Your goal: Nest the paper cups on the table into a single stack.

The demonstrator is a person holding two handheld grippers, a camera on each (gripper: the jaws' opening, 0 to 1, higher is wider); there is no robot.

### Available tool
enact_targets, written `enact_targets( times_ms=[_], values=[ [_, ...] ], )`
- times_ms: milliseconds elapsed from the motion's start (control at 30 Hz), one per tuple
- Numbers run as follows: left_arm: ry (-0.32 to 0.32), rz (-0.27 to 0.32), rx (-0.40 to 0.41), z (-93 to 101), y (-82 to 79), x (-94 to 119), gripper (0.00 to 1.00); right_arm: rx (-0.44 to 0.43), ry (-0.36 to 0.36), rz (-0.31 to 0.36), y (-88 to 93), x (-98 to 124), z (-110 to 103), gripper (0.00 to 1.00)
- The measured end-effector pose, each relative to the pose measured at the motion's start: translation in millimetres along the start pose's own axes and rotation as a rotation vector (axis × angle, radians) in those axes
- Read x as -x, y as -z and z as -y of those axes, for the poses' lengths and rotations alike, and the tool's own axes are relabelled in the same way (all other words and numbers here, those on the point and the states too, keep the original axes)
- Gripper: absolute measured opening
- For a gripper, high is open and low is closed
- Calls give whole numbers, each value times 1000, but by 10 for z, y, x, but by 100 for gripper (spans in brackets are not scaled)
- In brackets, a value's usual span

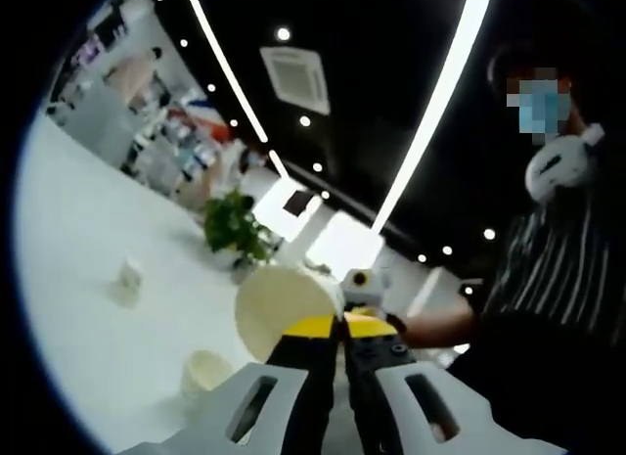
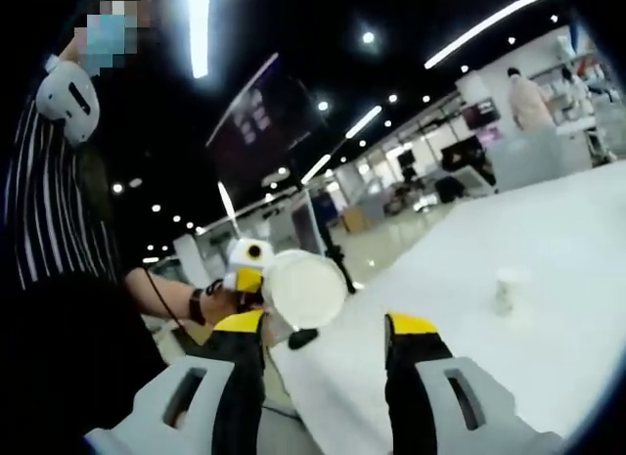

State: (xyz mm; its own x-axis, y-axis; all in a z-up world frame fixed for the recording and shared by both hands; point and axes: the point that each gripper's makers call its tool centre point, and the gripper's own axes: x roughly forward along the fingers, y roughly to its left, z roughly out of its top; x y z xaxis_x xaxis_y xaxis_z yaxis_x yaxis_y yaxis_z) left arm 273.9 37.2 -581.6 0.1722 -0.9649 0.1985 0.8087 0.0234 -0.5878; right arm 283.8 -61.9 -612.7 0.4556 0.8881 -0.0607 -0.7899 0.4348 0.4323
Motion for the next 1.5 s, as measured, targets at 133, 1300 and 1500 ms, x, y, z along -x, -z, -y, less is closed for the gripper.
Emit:
enact_targets(
  times_ms=[133, 1300, 1500],
  values=[
    [-8, -10, -17, -27, -46, 0, 0, 14, 69, -34, 107, 164, 163, 53],
    [-63, -342, -182, -299, -75, -130, 0, 180, 465, -128, 102, 864, 1213, 100],
    [-94, -429, -231, -408, 1, -138, 0, 205, 476, -176, 149, 899, 1294, 100]
  ],
)
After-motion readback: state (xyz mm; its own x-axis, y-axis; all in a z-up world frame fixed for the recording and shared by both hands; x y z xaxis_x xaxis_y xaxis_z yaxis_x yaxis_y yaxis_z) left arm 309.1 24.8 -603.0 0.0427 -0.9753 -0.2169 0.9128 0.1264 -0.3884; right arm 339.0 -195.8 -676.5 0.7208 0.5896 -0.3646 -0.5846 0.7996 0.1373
